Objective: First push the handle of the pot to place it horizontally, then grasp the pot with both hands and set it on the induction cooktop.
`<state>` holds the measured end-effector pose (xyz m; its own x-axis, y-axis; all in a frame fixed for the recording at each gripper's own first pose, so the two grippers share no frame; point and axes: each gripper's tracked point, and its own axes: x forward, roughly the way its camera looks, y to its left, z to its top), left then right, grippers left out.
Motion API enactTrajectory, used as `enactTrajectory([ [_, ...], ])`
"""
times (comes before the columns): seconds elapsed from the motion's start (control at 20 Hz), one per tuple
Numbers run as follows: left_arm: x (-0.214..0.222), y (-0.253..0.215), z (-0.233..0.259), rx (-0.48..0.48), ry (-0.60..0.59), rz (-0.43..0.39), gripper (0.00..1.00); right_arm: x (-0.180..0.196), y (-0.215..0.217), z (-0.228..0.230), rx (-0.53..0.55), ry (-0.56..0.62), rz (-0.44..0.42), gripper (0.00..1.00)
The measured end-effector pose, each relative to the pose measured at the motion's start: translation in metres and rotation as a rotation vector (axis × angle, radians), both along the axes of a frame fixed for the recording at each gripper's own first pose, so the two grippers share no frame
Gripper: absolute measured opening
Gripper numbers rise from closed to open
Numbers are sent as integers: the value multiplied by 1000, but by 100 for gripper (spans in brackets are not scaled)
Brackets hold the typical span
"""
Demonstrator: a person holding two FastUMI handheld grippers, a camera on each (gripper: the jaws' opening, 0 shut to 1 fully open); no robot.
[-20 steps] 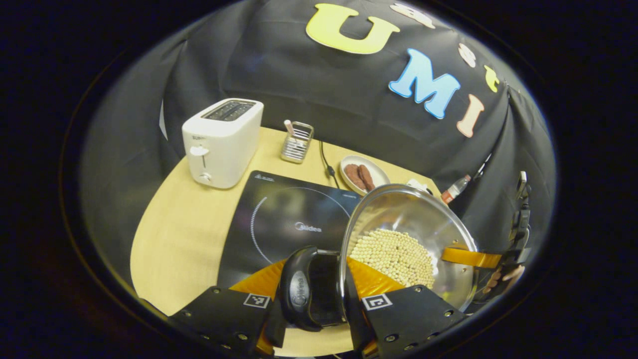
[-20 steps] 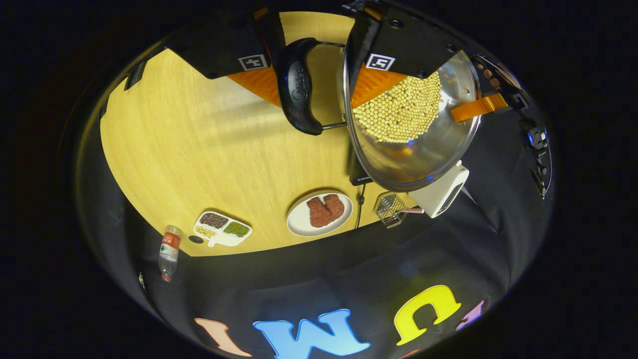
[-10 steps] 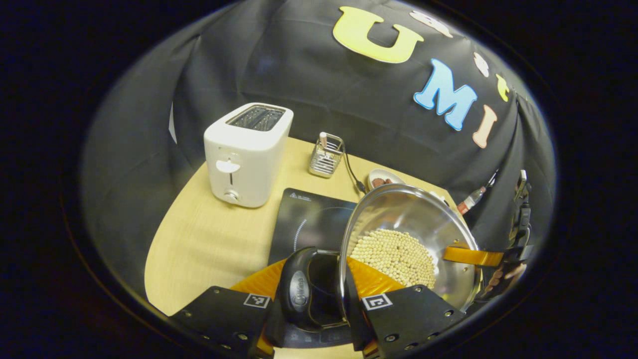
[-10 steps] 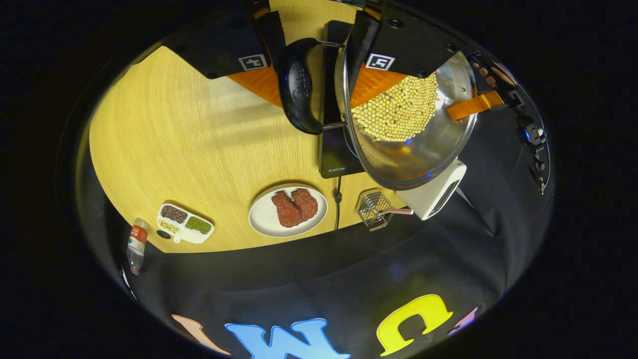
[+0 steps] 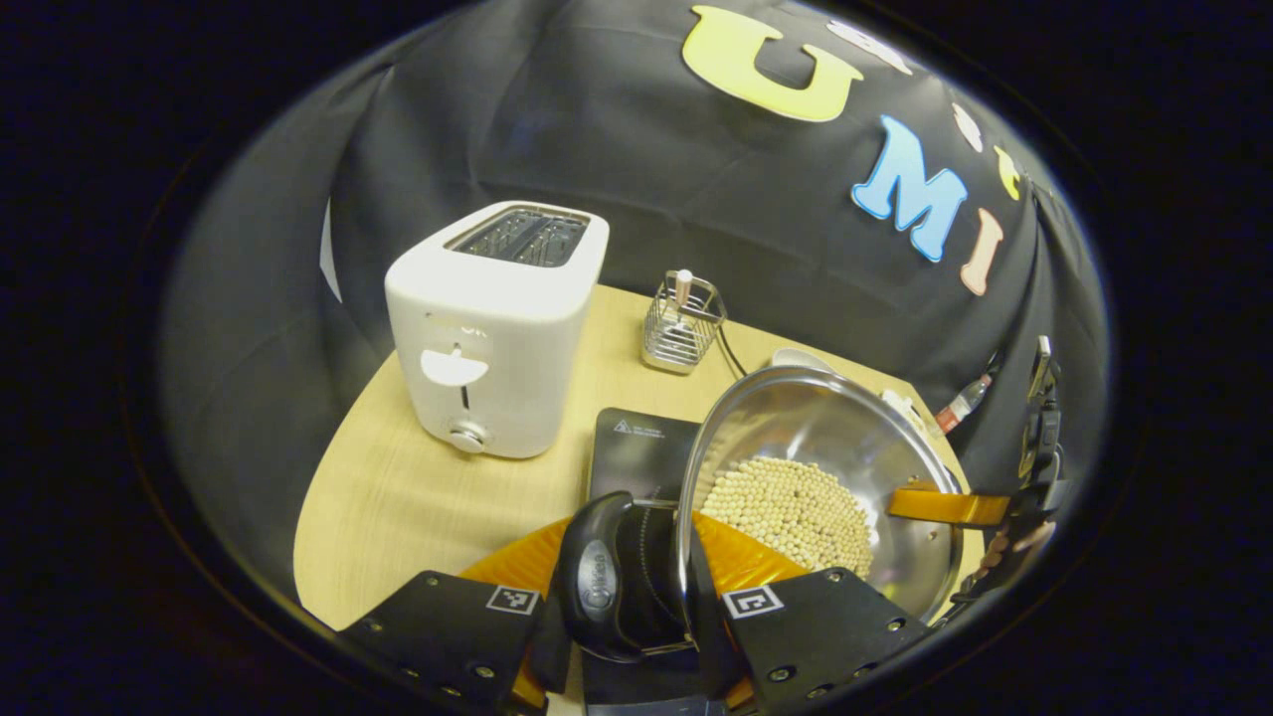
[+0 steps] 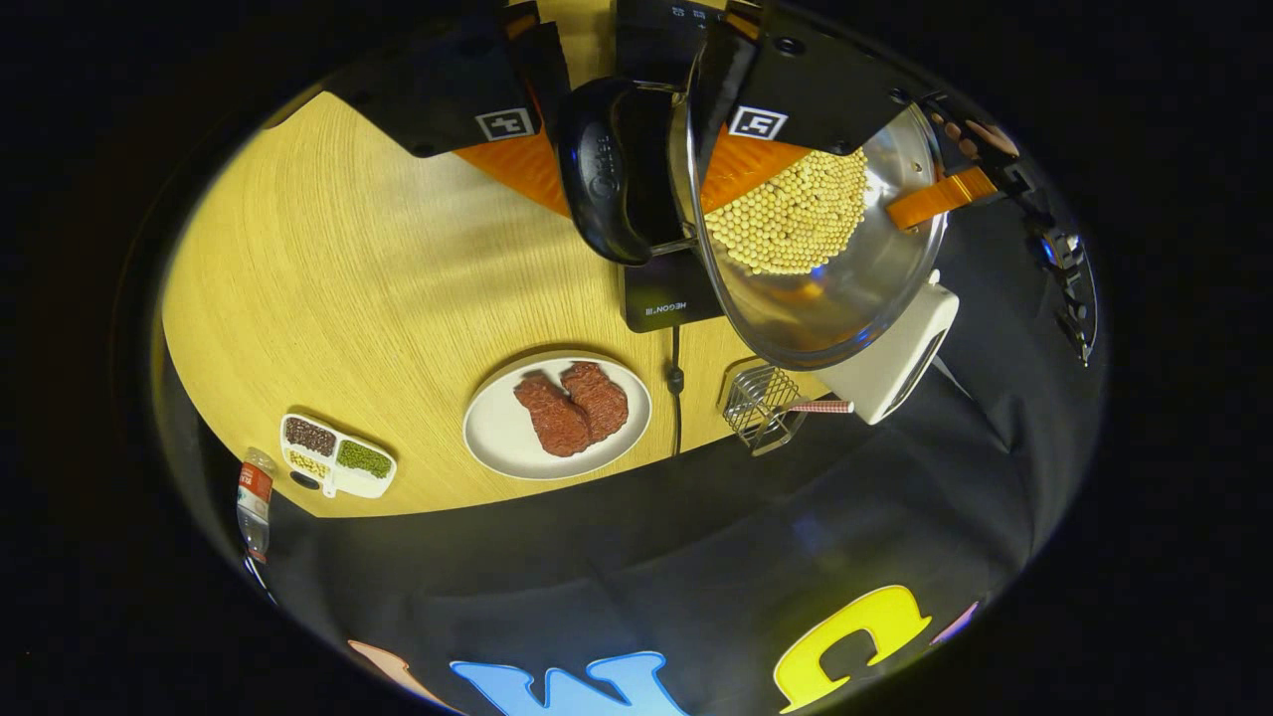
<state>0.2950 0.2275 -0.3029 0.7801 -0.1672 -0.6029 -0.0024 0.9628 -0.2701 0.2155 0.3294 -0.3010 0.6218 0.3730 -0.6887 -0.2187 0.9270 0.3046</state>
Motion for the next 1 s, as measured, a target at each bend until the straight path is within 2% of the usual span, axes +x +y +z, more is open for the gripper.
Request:
enactTrajectory([
  [0.1,3,4,-7,3,5,-2,48,2,5,-7,-1,10,-3,57],
  [0.15,4,6,-10,5,9,-2,52,2,7,-9,-1,17,-4,57],
  [0.2,3,9,-15,4,16,1,52,3,9,-12,-3,24,-4,53],
  [0.3,4,13,-16,6,6,-2,55,5,11,-15,0,28,-5,57],
  [0.35,6,14,-17,9,0,-3,55,7,13,-16,-2,25,-2,53],
  [0.4,5,19,-17,10,3,-5,55,7,12,-15,0,19,0,56],
  [0.45,6,18,-19,3,6,-6,55,7,12,-16,1,21,3,53],
  [0.5,5,18,-18,-6,9,-2,52,6,12,-16,3,24,4,57],
  [0.55,6,14,-18,-12,8,1,49,7,12,-16,3,24,4,54],
  [0.65,6,13,-20,-14,10,-2,56,6,11,-16,2,29,5,53],
  [0.85,5,15,-20,-19,14,-4,53,4,11,-17,-9,34,3,55],
  [1.0,5,16,-21,25,22,-7,57,2,8,-17,-23,34,14,58],
])
